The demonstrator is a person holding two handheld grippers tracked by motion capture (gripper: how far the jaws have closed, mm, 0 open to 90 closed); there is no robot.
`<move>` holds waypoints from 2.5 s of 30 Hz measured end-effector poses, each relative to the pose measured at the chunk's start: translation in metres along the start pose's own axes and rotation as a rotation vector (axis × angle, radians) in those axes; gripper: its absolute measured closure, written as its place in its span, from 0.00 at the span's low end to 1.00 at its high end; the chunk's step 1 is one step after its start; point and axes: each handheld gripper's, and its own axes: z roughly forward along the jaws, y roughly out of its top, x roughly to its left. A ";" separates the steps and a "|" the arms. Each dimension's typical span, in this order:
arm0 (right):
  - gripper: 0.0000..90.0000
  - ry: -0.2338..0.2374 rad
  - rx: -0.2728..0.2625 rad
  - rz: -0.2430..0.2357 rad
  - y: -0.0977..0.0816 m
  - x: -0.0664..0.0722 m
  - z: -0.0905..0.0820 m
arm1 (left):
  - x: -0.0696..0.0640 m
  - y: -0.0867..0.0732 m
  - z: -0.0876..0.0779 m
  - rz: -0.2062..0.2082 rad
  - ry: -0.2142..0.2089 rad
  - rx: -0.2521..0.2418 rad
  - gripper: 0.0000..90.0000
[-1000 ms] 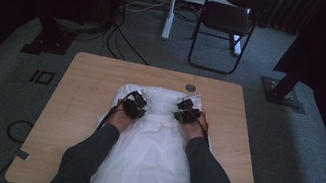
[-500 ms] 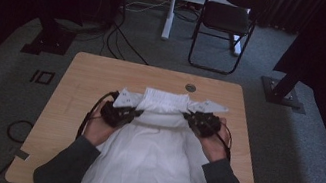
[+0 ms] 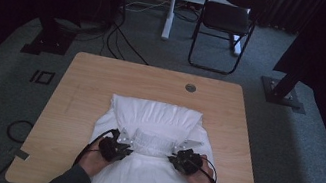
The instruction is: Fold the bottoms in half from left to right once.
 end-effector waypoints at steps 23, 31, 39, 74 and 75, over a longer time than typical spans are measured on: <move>0.93 -0.092 0.000 0.131 0.065 -0.076 0.051 | 0.078 0.053 0.047 -0.041 0.130 -0.014 0.94; 0.94 -0.100 -0.010 0.206 0.076 -0.085 0.058 | 0.083 0.059 0.049 -0.084 0.159 -0.009 0.94; 0.94 -0.079 -0.215 0.206 0.080 -0.078 0.006 | 0.074 0.067 -0.016 -0.139 0.124 -0.254 0.95; 0.97 -0.078 -0.122 0.208 0.046 -0.074 0.000 | 0.076 0.046 -0.005 -0.332 0.048 -0.166 0.99; 0.96 -0.087 -0.086 0.217 0.047 -0.078 0.010 | 0.076 0.048 0.005 -0.332 0.049 -0.135 0.98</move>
